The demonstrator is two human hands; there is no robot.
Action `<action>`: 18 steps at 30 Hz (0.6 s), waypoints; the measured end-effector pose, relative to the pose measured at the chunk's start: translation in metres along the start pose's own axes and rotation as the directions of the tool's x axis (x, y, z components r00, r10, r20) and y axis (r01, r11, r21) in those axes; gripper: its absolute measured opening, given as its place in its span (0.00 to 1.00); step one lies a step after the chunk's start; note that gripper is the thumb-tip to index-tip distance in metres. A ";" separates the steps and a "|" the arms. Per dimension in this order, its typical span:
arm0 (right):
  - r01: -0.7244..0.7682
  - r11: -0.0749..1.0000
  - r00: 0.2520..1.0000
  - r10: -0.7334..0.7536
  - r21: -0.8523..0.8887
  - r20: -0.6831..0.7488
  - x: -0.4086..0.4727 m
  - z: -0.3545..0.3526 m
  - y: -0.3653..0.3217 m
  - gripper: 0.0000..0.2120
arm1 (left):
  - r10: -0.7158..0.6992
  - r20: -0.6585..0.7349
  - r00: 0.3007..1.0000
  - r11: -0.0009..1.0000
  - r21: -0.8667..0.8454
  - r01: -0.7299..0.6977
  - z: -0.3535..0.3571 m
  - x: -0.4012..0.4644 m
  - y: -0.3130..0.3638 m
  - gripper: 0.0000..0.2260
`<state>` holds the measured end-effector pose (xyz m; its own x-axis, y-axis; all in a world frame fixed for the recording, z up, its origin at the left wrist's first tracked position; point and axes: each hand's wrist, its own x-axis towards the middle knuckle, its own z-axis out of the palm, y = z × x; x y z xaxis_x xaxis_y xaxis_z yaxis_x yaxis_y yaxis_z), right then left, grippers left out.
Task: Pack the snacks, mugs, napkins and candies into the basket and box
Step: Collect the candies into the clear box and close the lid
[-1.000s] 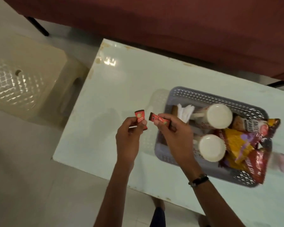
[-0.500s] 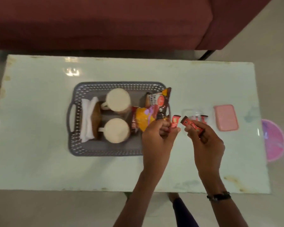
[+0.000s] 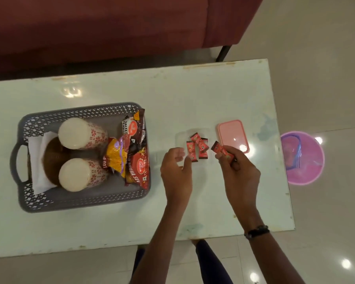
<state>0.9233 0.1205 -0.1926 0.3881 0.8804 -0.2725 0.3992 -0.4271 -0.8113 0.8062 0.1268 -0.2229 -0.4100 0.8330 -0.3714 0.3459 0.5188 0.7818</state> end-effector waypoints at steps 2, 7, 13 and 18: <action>0.020 1.000 0.997 -0.021 0.024 0.068 0.006 0.005 -0.006 0.09 | -0.016 -0.003 1.000 1.000 0.003 0.016 -0.001 -0.003 -0.001 0.08; 0.014 0.993 0.996 -0.004 -0.116 0.088 0.021 0.012 0.004 0.21 | -0.027 -0.013 1.000 1.000 0.004 0.027 0.000 -0.002 -0.002 0.07; 0.014 0.924 1.000 -0.021 -0.383 -0.015 0.070 0.001 0.050 0.33 | -0.056 -0.006 0.998 0.998 0.022 0.056 0.004 0.005 -0.002 0.11; -0.074 0.869 0.995 0.097 -0.489 0.021 0.099 0.006 0.065 0.43 | -0.084 0.016 0.996 0.996 0.010 0.083 0.008 0.009 -0.004 0.13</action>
<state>0.9831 0.1815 -0.2753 0.4070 0.8392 -0.3606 0.7245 -0.5370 -0.4321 0.8081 0.1344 -0.2335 -0.4242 0.7897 -0.4433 0.3188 0.5884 0.7431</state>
